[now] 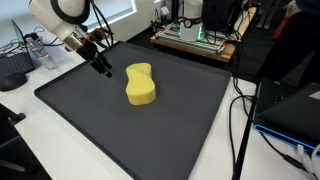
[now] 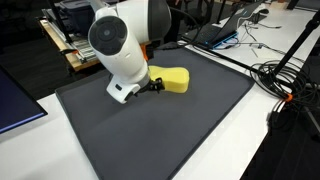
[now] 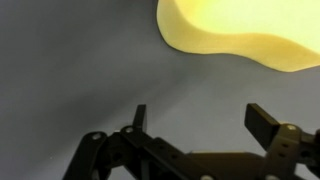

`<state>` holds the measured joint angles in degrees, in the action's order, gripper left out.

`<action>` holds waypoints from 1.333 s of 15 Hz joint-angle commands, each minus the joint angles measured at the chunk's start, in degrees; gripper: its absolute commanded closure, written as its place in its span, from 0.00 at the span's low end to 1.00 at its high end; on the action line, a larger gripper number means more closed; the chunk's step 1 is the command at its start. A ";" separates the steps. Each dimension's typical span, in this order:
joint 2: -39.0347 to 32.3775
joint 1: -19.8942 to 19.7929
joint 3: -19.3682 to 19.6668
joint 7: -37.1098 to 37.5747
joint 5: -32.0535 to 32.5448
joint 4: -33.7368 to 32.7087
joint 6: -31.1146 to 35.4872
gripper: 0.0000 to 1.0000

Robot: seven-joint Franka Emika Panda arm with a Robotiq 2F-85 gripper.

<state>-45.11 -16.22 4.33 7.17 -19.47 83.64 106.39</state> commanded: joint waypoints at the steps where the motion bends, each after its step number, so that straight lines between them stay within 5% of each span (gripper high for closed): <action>1: 0.58 -2.98 -1.15 -4.48 -3.74 1.09 -1.15 0.00; 11: 0.26 -2.66 0.02 -4.00 -2.97 1.72 0.09 0.00; 20: 8.58 -8.81 -0.80 -16.98 -10.74 19.42 8.04 0.00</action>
<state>-42.31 -22.13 4.40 -4.40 -25.44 94.43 111.33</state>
